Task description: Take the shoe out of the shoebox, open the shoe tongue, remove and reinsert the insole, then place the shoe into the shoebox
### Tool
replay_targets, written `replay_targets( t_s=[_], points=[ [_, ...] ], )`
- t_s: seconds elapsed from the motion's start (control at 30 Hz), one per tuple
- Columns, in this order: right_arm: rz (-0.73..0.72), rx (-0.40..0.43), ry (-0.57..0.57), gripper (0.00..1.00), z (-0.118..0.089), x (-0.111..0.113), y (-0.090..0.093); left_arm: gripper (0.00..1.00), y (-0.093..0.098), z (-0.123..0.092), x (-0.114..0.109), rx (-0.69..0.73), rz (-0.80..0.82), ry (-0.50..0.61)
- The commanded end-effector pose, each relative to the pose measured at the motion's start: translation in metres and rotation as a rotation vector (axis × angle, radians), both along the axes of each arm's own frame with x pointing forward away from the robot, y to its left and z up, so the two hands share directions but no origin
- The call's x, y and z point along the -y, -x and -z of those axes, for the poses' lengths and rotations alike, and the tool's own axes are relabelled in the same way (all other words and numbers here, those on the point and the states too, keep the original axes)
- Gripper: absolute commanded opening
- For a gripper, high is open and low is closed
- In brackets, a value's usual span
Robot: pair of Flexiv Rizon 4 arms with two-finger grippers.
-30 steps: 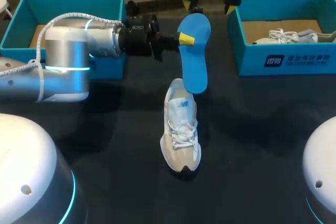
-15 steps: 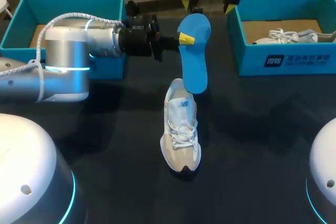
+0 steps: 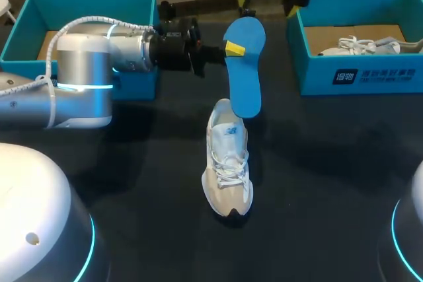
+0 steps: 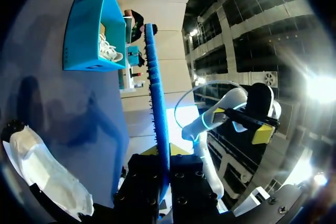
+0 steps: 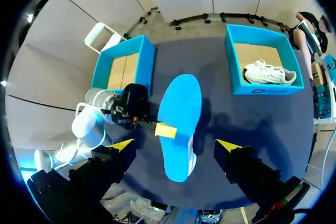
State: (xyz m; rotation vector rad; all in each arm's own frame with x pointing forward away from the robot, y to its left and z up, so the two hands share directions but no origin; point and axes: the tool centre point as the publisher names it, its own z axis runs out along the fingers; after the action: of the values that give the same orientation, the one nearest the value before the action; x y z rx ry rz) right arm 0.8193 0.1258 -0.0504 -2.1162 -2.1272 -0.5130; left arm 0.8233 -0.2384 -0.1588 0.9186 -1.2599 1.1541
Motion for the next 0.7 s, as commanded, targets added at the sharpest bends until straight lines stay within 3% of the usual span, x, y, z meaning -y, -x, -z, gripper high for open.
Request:
replay_targets(
  t_s=[0.03, 0.33, 0.5, 0.7],
  points=[
    [-0.022, 0.014, -0.154, 1.0, 0.011, 0.026, 0.007, 0.0, 0.001, 0.0, 0.0, 0.001, -0.002, -0.002],
    [-0.066, 0.009, -0.239, 1.0, 0.011, 0.039, 0.006, 0.0, 0.001, 0.0, 0.0, 0.001, -0.002, -0.002],
    [-0.094, 0.031, -0.411, 1.0, 0.011, 0.044, 0.006, 0.0, 0.001, 0.0, 0.0, 0.001, -0.002, -0.002],
    [-0.114, 0.005, -0.469, 1.0, 0.015, 0.049, 0.006, 0.0, 0.001, 0.0, 0.0, 0.001, -0.002, -0.002]
  ],
)
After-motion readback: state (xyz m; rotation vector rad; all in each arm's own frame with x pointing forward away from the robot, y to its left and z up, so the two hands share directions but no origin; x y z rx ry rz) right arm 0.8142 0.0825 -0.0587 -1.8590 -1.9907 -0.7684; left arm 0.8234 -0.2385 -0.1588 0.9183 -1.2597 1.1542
